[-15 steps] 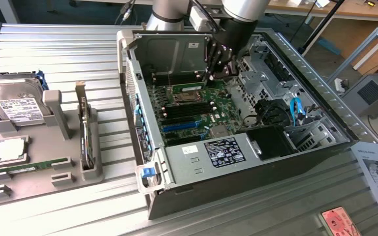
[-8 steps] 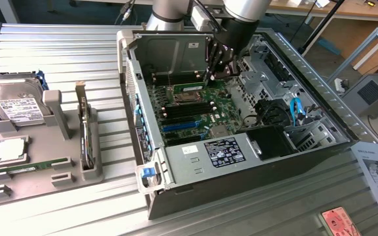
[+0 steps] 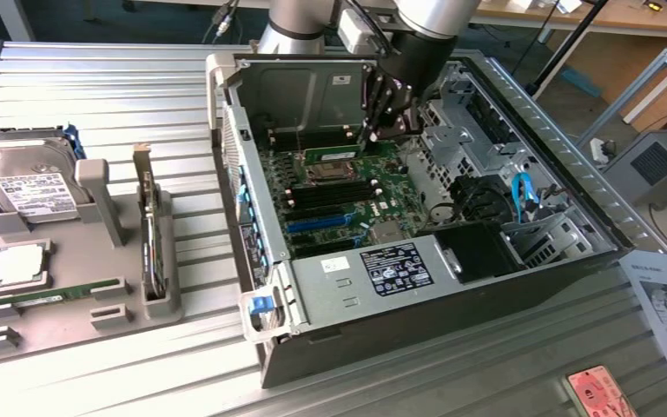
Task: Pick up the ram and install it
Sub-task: 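Insert the ram into the slot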
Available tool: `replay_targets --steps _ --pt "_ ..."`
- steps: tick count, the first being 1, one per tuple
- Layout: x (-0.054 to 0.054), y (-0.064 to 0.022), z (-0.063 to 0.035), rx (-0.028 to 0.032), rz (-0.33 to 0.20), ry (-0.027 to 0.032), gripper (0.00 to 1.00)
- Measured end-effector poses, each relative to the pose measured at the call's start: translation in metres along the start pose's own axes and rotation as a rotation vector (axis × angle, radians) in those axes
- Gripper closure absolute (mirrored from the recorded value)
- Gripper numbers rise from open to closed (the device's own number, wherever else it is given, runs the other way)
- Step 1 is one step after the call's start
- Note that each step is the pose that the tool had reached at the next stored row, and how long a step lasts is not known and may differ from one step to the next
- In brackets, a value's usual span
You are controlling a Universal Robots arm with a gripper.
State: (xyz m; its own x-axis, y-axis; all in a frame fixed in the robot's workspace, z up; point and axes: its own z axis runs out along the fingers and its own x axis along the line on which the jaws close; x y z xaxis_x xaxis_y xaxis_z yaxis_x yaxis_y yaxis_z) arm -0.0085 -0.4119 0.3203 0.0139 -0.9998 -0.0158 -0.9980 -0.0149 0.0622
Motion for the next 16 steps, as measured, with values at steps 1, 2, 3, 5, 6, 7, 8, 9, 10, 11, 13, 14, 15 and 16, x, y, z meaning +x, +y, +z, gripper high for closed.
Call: replay_targets --steps 1,2,3,5,6,7,8,9,10,11,13,14,15,16 --pt "0.0 0.0 0.0 0.0 0.0 -0.0001 0.88" --pt "0.0 0.0 0.0 0.0 0.0 -0.0001 0.88" --pt "0.0 0.0 0.0001 0.0 0.0 -0.0002 0.88" --pt "0.0 -0.0002 0.0009 0.0003 0.0 -0.0008 0.88" --pt "0.0 -0.0007 0.0028 -0.0001 0.0 -0.0002 0.88" --pt "0.0 -0.001 0.0044 -0.0004 0.0 -0.0002 0.88" --pt "0.0 -0.0013 0.006 -0.0006 0.0 -0.0002 0.88" --pt "0.0 -0.0014 0.0077 -0.0008 0.0 -0.0002 0.88" --pt "0.0 -0.0016 0.0096 -0.001 0.0 -0.0002 0.88" --pt "0.0 -0.0017 0.0114 -0.0011 0.0 -0.0003 0.88" --pt "0.0 -0.002 0.015 -0.0016 0.0 -0.0002 0.88" --pt "0.0 -0.0022 0.0169 -0.0017 0.0 -0.0002 0.88" --pt "0.0 -0.0023 0.0187 -0.0019 0.0 -0.0002 0.88" --pt "0.0 -0.0024 0.0202 -0.0021 0.0 -0.0003 0.88"
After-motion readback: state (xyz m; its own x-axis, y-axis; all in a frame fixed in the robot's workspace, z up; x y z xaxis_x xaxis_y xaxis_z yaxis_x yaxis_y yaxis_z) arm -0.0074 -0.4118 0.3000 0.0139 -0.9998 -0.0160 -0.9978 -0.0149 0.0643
